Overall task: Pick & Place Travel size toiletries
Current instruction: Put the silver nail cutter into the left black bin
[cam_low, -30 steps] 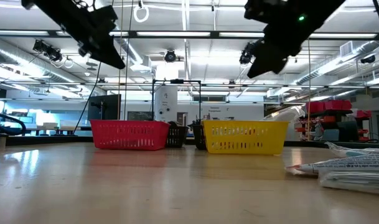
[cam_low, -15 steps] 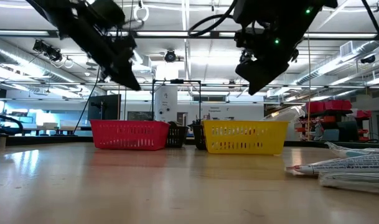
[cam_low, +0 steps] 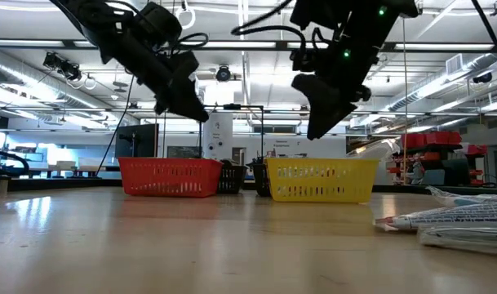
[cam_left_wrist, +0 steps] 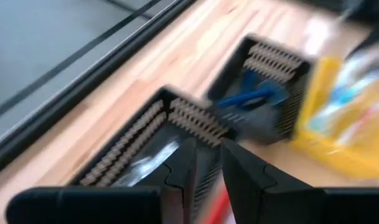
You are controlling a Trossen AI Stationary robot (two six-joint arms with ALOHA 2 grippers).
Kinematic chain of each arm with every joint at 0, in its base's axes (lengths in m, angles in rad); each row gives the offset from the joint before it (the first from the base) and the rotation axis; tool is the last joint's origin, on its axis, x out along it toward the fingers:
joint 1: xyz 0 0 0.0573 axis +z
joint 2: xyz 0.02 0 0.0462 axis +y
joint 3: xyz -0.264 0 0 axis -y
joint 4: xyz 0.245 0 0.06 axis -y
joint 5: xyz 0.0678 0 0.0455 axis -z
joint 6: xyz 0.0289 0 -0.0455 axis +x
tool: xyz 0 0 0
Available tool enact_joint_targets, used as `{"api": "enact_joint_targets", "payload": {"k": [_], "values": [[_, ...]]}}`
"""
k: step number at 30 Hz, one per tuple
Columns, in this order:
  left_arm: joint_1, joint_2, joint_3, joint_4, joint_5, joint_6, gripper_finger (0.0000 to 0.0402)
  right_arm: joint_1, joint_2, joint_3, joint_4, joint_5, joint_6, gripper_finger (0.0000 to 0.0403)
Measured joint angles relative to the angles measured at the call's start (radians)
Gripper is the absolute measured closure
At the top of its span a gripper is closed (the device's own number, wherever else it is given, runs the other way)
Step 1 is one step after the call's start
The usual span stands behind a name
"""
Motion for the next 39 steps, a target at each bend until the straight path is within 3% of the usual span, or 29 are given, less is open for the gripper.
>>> {"api": "enact_joint_targets", "payload": {"k": [3,8,17,26,39], "values": [[-0.036,0.0,0.001,0.038,0.033,-0.067,0.0322,0.017,0.0,0.0,0.054,-0.165,-0.033,0.0293],[-0.135,0.0,0.001,0.035,0.049,-0.112,0.0322,0.08,0.0,0.0,0.015,-0.394,0.115,0.0293],[-0.282,0.0,0.001,0.036,-0.034,-0.131,0.0322,0.259,0.0,0.0,-0.207,-0.655,0.399,0.0289],[-0.291,0.0,0.001,0.037,-0.059,-0.129,0.0322,0.42,0.0,0.0,-0.361,-0.824,0.797,0.0271],[-0.288,0.0,0.001,0.17,-0.125,0.024,0.0322,0.555,0.001,0.0,-0.36,-0.819,1.174,0.0216]]}}
